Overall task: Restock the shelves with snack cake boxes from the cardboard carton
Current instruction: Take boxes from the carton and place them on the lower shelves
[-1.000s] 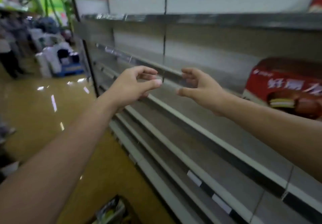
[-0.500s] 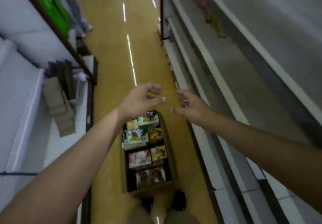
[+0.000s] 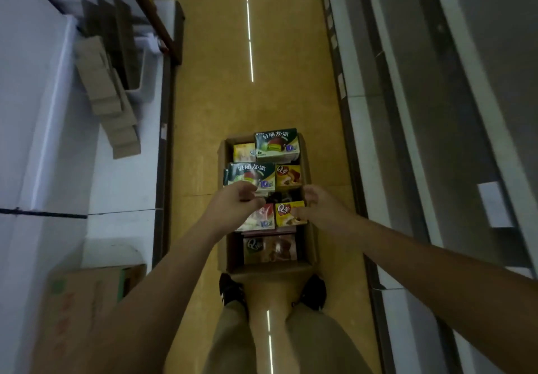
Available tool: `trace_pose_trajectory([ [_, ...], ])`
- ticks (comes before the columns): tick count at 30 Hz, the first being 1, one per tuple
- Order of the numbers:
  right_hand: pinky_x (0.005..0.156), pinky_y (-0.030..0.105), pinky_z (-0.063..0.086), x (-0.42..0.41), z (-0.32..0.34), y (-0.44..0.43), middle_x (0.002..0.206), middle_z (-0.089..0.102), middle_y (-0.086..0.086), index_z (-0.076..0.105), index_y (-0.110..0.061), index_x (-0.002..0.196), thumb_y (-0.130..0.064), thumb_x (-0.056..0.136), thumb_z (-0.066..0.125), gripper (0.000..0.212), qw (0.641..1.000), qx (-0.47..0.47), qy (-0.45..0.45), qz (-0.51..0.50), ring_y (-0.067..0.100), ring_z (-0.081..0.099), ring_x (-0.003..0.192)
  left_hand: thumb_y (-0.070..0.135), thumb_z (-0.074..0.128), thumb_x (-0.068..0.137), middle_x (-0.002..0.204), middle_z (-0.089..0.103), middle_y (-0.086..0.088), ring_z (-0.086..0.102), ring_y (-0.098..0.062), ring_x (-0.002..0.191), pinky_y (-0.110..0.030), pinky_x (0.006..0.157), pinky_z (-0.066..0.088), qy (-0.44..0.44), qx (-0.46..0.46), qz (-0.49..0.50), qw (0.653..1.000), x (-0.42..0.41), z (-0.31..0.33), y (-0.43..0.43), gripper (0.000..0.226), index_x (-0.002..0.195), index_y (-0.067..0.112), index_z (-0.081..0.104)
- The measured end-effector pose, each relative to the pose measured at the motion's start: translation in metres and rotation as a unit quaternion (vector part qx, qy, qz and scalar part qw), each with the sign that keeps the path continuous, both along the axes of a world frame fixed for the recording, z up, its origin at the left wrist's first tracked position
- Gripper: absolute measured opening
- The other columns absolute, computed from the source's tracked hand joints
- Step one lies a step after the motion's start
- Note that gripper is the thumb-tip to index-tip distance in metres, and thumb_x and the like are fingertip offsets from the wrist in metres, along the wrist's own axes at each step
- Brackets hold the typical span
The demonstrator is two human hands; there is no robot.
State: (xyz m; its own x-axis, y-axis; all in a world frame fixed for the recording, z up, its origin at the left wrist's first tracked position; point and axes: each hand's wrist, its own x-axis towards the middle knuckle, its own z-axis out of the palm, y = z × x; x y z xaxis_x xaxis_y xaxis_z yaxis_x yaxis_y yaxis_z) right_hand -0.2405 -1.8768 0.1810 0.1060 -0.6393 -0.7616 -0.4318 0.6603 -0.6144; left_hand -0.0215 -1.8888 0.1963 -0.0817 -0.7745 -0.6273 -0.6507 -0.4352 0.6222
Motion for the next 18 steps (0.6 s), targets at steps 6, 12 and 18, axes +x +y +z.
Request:
trace_pose_trajectory([
  [6, 0.104, 0.038, 0.046, 0.043, -0.137, 0.004, 0.158, 0.037, 0.004, 0.027, -0.021, 0.158, -0.034, 0.090, 0.076, 0.084, 0.996, 0.083, 0.010, -0.009, 0.024, 0.046, 0.134, 0.040, 0.071, 0.092, 0.123, 0.066, -0.007, 0.062, -0.020, 0.105, -0.031, 0.080, 0.048, -0.019, 0.080, 0.060, 0.995, 0.027, -0.137, 0.006, 0.053, 0.134, 0.009, 0.058],
  [12, 0.096, 0.031, 0.043, 0.085, -0.257, 0.008, 0.141, 0.049, -0.001, 0.034, -0.021, 0.153, -0.028, 0.093, 0.074, 0.073, 0.989, 0.141, 0.022, -0.041, 0.022, 0.050, 0.125, 0.031, 0.069, 0.094, 0.123, 0.065, -0.006, 0.063, -0.022, 0.104, -0.035, 0.085, 0.055, -0.031, 0.126, 0.096, 0.987, 0.041, -0.263, 0.011, 0.052, 0.139, 0.012, 0.053],
  [18, 0.068, 0.021, 0.043, 0.107, -0.343, 0.005, 0.107, 0.059, -0.007, 0.052, -0.023, 0.123, -0.020, 0.092, 0.074, 0.038, 0.990, 0.132, 0.015, -0.039, 0.012, 0.056, 0.095, 0.049, 0.071, 0.079, 0.135, 0.063, -0.007, 0.063, -0.027, 0.115, -0.041, 0.091, 0.054, -0.041, 0.145, 0.151, 0.977, 0.046, -0.359, 0.014, 0.077, 0.146, 0.019, 0.045],
])
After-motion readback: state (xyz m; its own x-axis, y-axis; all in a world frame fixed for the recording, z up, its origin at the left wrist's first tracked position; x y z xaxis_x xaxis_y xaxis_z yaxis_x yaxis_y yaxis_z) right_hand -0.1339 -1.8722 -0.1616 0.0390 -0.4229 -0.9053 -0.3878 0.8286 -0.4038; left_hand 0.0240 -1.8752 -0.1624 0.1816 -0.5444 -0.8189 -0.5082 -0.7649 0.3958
